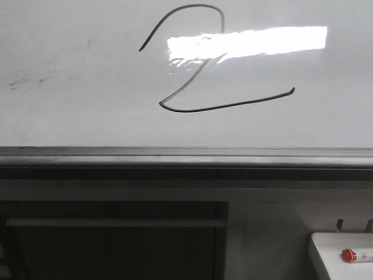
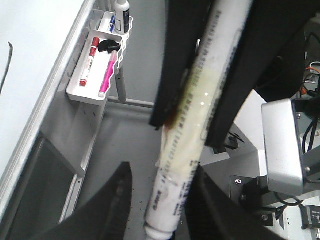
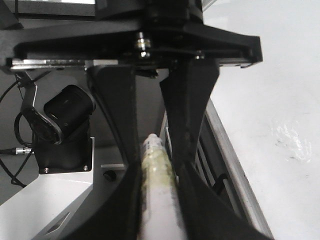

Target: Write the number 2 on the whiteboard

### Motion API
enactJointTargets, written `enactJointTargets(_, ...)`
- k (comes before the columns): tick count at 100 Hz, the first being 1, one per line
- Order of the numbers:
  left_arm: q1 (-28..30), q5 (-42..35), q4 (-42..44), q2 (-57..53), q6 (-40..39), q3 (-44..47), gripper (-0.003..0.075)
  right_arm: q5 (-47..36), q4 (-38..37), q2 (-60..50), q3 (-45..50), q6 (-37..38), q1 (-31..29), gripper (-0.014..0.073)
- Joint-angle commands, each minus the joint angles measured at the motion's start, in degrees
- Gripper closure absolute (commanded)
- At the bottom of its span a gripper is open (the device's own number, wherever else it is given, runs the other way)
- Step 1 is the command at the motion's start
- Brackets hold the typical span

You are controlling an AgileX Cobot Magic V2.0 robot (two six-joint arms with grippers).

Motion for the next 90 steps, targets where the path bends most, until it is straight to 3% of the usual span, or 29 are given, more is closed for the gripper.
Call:
enactJointTargets(1, -0.35, -2.87, -2.78, -0.17, 0.14, -1.87, 0.0502, -3.73, 0.11, -0.7, -2.15, -0.5, 0.04, 0.0672)
enactJointTargets(14, -0.35, -2.87, -2.58, -0.17, 0.14, -1.87, 0.0578, -3.73, 0.11, -0.7, -2.15, -0.5, 0.04, 0.0672)
enactJointTargets(27, -0.35, -2.87, -2.21, -0.17, 0.14, -1.87, 0.0742, -3.73, 0.11, -0.7, -2.15, -0.5, 0.04, 0.0672)
enactJointTargets(52, -0.35, -2.87, -2.19, -0.17, 0.14, -1.87, 0.0741, -3.73, 0.9, -0.7, -2.15, -0.39, 0.04, 0.0648)
enactJointTargets(61, -0.35, -2.87, -2.19, -0.17, 0.14, -1.87, 0.0741, -3.73, 1.04, -0.7, -2.15, -0.39, 0.04, 0.0505)
enactJointTargets(76, -0.35, -2.93, -2.19, -0.17, 0.14, -1.87, 0.0741, -4.62, 1.04, -0.88, -2.15, -0.39, 0.04, 0.01)
enactJointTargets(83, -0.35, -3.9, -2.19, -0.17, 0.14, -1.87, 0.0741, -5.05, 1.04, -1.77, -2.15, -0.39, -0.21, 0.0016)
enactJointTargets(90, -0.35, -5.46, -2.19, -0.17, 0.14, -1.87, 0.0741, -5.05, 0.94, -3.41, -2.15, -0.39, -0.98, 0.0018)
